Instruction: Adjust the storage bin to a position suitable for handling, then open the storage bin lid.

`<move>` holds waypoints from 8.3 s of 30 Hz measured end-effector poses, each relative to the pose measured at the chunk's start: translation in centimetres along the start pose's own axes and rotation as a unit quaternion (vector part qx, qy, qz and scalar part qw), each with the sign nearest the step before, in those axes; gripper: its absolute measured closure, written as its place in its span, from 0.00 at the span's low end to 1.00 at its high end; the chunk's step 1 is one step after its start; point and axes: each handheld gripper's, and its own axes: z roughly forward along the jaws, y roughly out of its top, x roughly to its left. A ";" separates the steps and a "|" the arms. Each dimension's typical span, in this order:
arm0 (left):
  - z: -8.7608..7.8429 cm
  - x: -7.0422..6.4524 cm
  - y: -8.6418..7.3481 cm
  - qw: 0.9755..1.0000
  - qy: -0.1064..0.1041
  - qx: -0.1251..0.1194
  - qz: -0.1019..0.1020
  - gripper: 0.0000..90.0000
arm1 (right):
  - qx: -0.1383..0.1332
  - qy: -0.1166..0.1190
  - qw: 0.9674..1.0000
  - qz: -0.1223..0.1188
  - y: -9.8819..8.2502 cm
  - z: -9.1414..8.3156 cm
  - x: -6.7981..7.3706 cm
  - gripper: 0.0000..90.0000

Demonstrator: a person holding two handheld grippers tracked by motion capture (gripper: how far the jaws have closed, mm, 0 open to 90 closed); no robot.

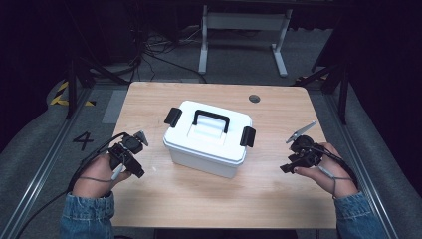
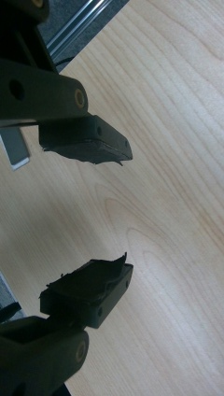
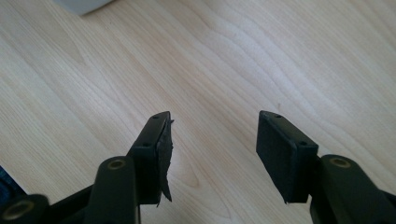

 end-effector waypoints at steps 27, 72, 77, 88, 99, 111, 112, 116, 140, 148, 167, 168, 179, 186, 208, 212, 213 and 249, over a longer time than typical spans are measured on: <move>-0.3 0.2 2.0 1.000 0.004 -0.005 0.017 0.41 | 0.006 0.014 0.998 -0.064 7.5 -4.5 0.6 0.61; -0.8 0.6 2.9 0.999 -0.003 -0.017 0.047 0.40 | -0.037 0.062 0.984 -0.163 19.6 -5.2 6.1 0.56; -0.9 0.6 2.9 0.999 -0.002 -0.019 0.050 0.39 | -0.042 0.067 0.983 -0.166 21.2 -4.1 6.6 0.56; -0.7 0.5 3.0 0.999 -0.004 -0.019 0.049 0.39 | -0.035 0.081 0.982 -0.165 23.9 -1.4 6.9 0.55; -0.4 0.4 3.5 0.998 -0.005 -0.015 0.054 0.39 | -0.019 0.079 0.982 -0.171 25.5 0.8 7.1 0.60; -0.4 0.5 3.7 0.998 0.003 -0.016 0.062 0.40 | -0.007 0.075 0.979 -0.190 25.6 0.7 7.6 0.84; -0.4 0.4 3.7 0.998 0.000 -0.017 0.062 0.40 | -0.006 0.076 0.978 -0.192 25.6 0.6 7.7 0.86; -0.5 0.3 3.6 0.998 0.000 -0.020 0.057 0.40 | 0.002 0.074 0.974 -0.213 25.5 0.6 8.3 0.91; -0.5 0.8 3.5 0.998 0.003 -0.023 0.062 0.41 | -0.003 0.093 0.966 -0.240 25.8 -0.5 8.5 0.94; -0.5 0.9 3.3 0.998 0.001 -0.027 0.057 0.41 | -0.022 0.099 0.965 -0.242 26.0 -2.5 8.6 0.94; -0.3 1.1 3.3 0.998 -0.001 -0.022 0.055 0.41 | -0.048 0.081 0.973 -0.212 23.6 -7.0 5.6 0.94; -0.3 1.1 3.3 0.998 -0.002 -0.023 0.053 0.41 | -0.048 0.077 0.974 -0.208 23.3 -7.3 5.2 0.94; -0.1 1.1 3.2 0.999 -0.004 -0.020 0.048 0.41 | -0.059 0.052 0.982 -0.172 20.3 -9.5 1.6 0.94; 0.0 1.2 3.3 0.999 -0.002 -0.018 0.049 0.41 | -0.064 0.040 0.987 -0.144 18.3 -10.5 -0.6 0.94; 0.4 1.3 3.5 0.999 -0.001 -0.009 0.046 0.41 | -0.063 0.005 0.997 -0.054 12.2 -11.4 -7.3 0.94; 0.6 1.3 3.6 0.999 -0.003 -0.006 0.045 0.41 | -0.059 -0.001 0.997 -0.043 11.6 -11.0 -8.3 0.94; 0.6 1.2 3.6 0.999 -0.003 -0.006 0.045 0.41 | -0.056 -0.002 0.998 -0.040 11.5 -10.9 -8.5 0.94; 0.8 1.5 3.4 0.999 -0.003 -0.005 0.041 0.41 | -0.016 0.008 0.999 0.030 6.9 -1.9 -12.7 0.94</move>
